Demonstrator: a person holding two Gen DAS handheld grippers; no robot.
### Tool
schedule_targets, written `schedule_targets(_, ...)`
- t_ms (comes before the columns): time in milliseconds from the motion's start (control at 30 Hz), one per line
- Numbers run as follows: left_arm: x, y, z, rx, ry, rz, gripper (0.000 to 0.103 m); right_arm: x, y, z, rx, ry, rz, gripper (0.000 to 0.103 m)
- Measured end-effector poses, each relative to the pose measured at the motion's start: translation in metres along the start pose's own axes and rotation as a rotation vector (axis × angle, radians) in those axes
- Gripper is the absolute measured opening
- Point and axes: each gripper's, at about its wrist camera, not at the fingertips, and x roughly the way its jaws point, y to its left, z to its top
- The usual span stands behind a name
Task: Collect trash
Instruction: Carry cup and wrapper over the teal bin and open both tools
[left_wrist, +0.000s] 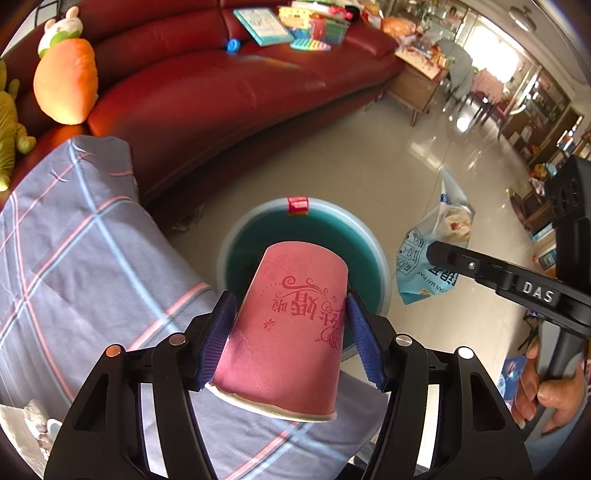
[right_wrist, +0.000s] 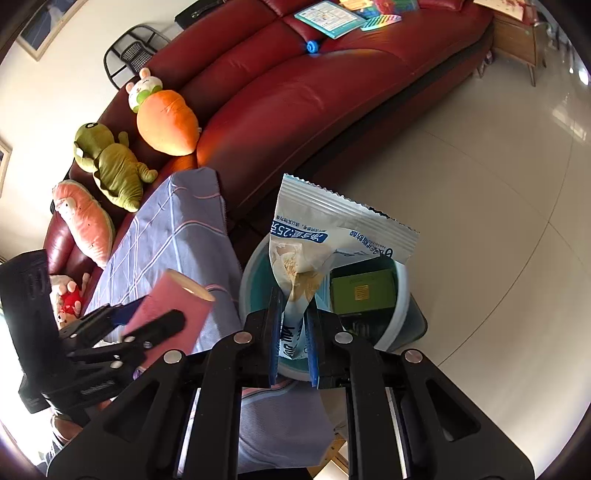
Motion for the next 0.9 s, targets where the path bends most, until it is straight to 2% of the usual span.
schedule_targets(100, 0.011, -0.006, 0.002, -0.003, 0.022, 0.029, 0.066, 0.002, -0.006, 0.002, 0.002, 0.007, 0.001, 0.012)
schedule_targets(167, 0.015, -0.006, 0.001, -0.003, 0.033, 0.049, 0.079, 0.005, -0.007, 0.004, 0.003, 0.012, 0.002, 0.012)
schedule_targets(267, 0.017, -0.003, 0.0, -0.005, 0.034, 0.077, 0.08, 0.01, -0.009, 0.004, 0.006, 0.023, 0.007, 0.012)
schedule_targets(400, 0.015, 0.006, -0.002, -0.027, 0.037, 0.072, 0.083, 0.016, -0.009, 0.004, 0.007, 0.034, 0.011, 0.012)
schedule_targets(467, 0.014, 0.01, -0.004, -0.034, 0.033, 0.072, 0.088, 0.017, -0.008, 0.003, 0.005, 0.035, 0.012, 0.012)
schedule_targets(767, 0.002, 0.022, -0.013, -0.065, 0.02, 0.059, 0.089, 0.028, 0.003, 0.003, -0.021, 0.073, 0.006, 0.014)
schedule_targets(800, 0.001, 0.022, -0.014, -0.067, 0.019, 0.058, 0.089, 0.033, 0.005, 0.002, -0.029, 0.091, 0.006, 0.016)
schedule_targets(867, -0.001, 0.023, -0.017, -0.07, 0.017, 0.056, 0.089, 0.04, 0.008, 0.002, -0.036, 0.115, 0.003, 0.026)
schedule_targets(900, -0.002, 0.025, -0.018, -0.073, 0.016, 0.055, 0.09, 0.045, 0.011, 0.001, -0.043, 0.125, -0.007, 0.045)
